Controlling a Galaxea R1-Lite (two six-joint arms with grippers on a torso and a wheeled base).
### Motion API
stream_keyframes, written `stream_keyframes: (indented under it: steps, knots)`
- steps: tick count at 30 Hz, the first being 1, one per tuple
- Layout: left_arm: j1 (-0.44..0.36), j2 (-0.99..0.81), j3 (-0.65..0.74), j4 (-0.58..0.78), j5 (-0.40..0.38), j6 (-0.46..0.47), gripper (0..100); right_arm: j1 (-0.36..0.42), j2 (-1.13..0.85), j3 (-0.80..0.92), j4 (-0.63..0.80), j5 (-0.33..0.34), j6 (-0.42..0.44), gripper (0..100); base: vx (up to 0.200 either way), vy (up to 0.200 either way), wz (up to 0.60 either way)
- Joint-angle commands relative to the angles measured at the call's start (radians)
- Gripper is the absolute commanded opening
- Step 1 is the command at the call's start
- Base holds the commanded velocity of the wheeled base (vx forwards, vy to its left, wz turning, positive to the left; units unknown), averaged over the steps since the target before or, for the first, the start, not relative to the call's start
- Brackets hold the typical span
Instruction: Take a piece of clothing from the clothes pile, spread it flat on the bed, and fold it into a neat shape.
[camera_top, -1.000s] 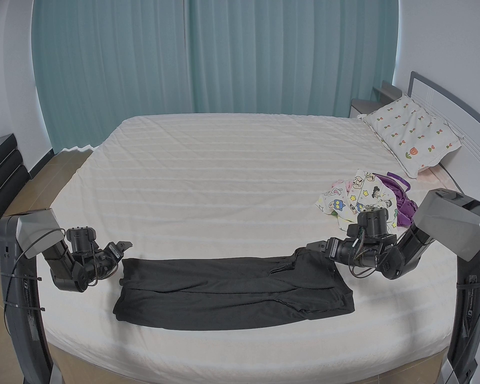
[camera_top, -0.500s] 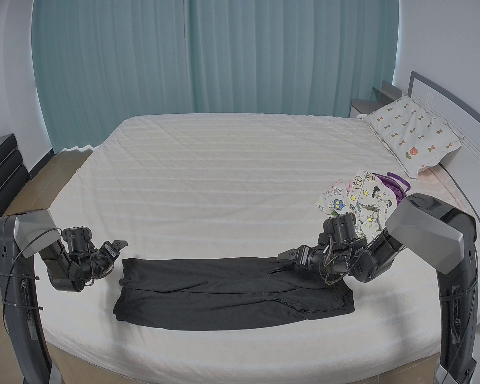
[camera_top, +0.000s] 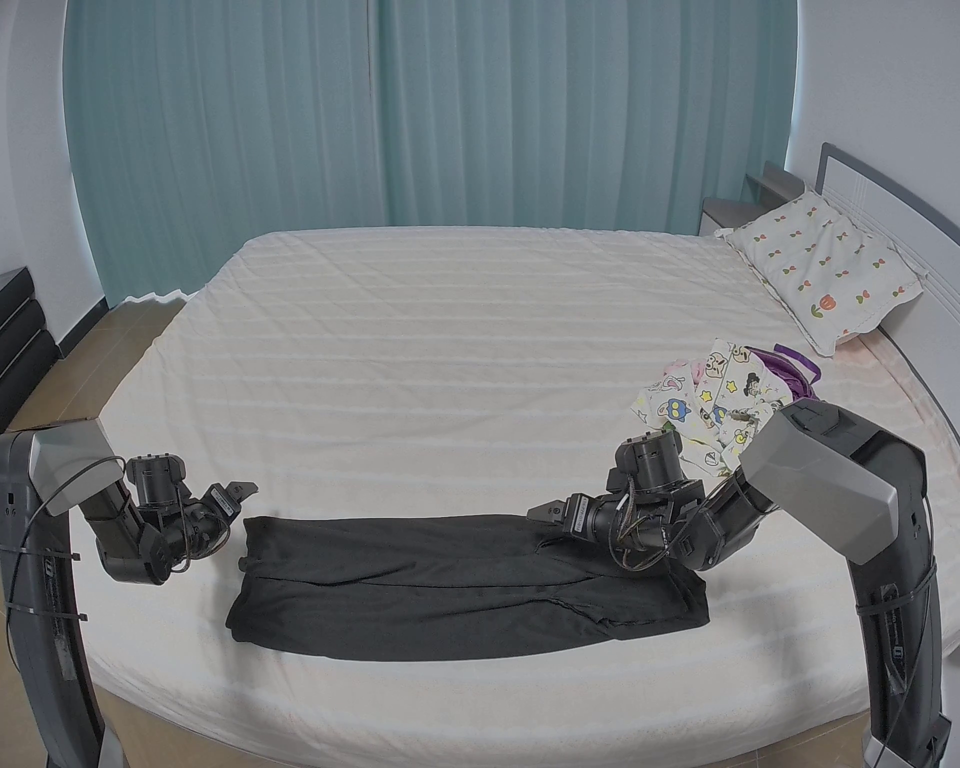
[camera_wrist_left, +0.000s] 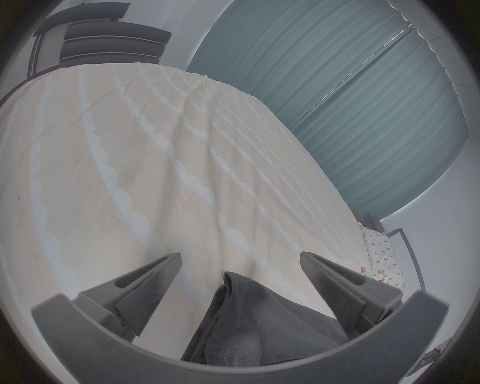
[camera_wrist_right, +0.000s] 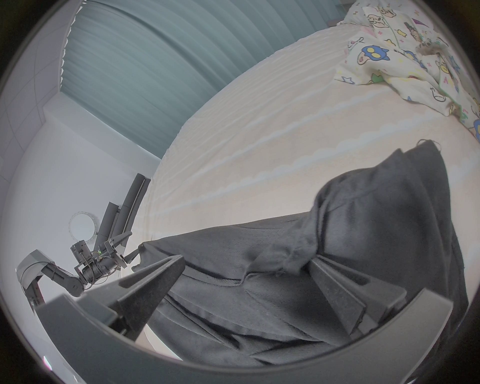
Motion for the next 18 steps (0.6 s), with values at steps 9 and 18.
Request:
stream_keyframes:
  steps: [9,18]
  knots:
    - [0.000,0.004,-0.001,-0.001,0.000,0.000,100,0.020,0.120,-0.168,-0.165,-0.105,0.093,100,0.000,0.000,0.00]
    - [0.000,0.004,-0.002,0.001,0.000,0.000,100,0.018,0.112,-0.146,-0.165,-0.114,0.087,100,0.000,0.000,0.00]
